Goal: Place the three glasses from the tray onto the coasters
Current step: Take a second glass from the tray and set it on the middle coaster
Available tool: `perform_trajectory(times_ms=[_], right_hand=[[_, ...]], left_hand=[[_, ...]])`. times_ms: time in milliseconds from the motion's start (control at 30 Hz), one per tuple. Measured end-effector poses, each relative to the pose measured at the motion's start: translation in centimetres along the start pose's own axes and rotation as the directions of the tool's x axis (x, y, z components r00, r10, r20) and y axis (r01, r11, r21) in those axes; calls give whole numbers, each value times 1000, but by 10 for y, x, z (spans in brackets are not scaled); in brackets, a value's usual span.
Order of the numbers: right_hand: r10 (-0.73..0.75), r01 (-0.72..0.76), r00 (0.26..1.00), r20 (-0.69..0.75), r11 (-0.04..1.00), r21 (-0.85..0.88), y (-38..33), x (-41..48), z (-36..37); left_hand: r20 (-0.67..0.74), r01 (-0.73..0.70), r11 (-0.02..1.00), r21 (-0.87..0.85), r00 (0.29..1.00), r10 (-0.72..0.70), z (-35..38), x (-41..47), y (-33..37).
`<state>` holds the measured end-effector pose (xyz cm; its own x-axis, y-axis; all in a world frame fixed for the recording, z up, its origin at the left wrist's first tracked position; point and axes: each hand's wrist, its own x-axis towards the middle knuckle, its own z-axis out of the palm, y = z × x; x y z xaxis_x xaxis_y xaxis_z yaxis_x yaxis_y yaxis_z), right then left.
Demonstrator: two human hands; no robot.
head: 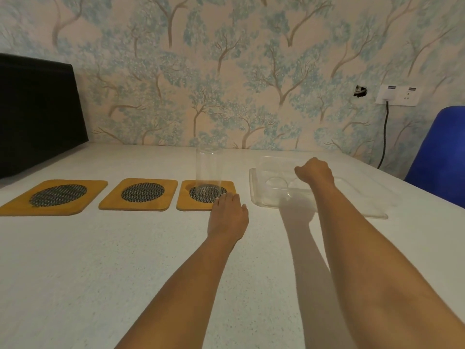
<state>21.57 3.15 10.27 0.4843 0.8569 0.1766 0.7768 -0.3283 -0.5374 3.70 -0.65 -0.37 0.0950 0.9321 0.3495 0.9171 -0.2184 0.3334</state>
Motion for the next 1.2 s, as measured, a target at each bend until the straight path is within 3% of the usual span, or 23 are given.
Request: perform_trajectory(times_ms=[233,467,700,833,933,1033,1133,1200], right_hand=[[115,-65,963,242,977,-206,-9,26,4],[139,-67,925,355,976,-208,-2,38,21],[137,-128,969,204,990,-59,8,42,29],[157,-174,983,94,961,214,14,41,25],[122,-115,993,6,918,380,18,35,17],[126,-64,990,-58,788,612,20,26,8],[169,-144,983,77,437,888,20,16,-4],[172,-207,971,168,239,949,20,10,-12]], left_hand=[[-47,-8,999,-34,999,6,7,3,-3],[-64,-24,999,-47,998,21,10,5,-4],[-53,-18,999,-40,998,16,9,4,-4],[-46,-15,998,-67,999,12,7,4,-3],[-44,-5,997,-80,999,2,5,3,-3],[-57,0,996,-94,998,-6,2,-1,-2],[-71,4,993,-114,997,-12,-2,-5,-2],[-74,19,993,-115,997,-28,-5,-10,-5]])
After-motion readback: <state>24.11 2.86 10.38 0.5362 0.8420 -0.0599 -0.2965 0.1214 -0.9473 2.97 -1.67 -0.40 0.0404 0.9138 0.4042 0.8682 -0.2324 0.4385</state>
